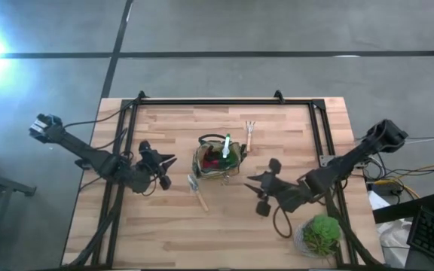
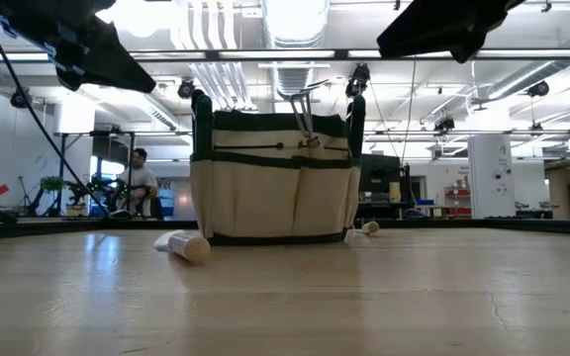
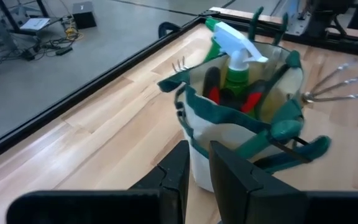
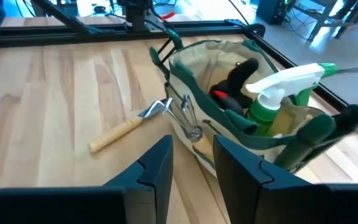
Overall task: Pick & Place Garden tools in Gardening bag
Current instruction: Adjust the white gardening bag
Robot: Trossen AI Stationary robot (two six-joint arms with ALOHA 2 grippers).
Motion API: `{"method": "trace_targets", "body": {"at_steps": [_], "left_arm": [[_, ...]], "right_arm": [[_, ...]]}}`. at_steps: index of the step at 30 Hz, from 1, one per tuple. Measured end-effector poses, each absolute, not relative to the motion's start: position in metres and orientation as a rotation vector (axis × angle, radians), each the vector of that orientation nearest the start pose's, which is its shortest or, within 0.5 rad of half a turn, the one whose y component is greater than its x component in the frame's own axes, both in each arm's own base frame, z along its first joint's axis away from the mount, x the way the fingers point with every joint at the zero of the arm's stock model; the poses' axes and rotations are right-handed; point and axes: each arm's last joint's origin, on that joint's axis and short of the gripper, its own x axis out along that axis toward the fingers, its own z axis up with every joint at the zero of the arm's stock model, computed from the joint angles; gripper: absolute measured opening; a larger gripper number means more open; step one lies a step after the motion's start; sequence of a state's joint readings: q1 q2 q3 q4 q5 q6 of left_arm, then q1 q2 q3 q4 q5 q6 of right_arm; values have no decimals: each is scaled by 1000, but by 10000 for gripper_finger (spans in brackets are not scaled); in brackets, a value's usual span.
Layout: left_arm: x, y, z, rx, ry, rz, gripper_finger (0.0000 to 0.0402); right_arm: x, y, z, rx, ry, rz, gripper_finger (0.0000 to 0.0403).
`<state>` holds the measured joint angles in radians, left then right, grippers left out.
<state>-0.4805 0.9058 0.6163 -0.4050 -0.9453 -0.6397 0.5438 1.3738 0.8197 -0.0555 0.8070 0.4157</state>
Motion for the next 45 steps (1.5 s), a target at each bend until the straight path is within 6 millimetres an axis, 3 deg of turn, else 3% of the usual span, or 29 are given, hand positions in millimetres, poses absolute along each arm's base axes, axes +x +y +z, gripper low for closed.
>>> {"method": "trace_targets", "body": {"at_steps": [8, 14, 26, 36, 45], "left_arm": [[165, -40, 232, -159, 446, 740, 65], [175, -26, 224, -136, 519, 786, 65], [203, 15, 195, -101, 503, 659, 65], [209, 43, 180, -115, 572, 560, 65], [223, 51, 171, -99, 554, 481, 65]], "right_arm": [[249, 126, 235, 75, 413, -327, 84], [252, 133, 228, 124, 485, -170, 67], [258, 137, 202, 148, 543, -245, 48], [270, 115, 156, 109, 623, -441, 10], [284, 89, 145, 131, 705, -449, 8]]}}
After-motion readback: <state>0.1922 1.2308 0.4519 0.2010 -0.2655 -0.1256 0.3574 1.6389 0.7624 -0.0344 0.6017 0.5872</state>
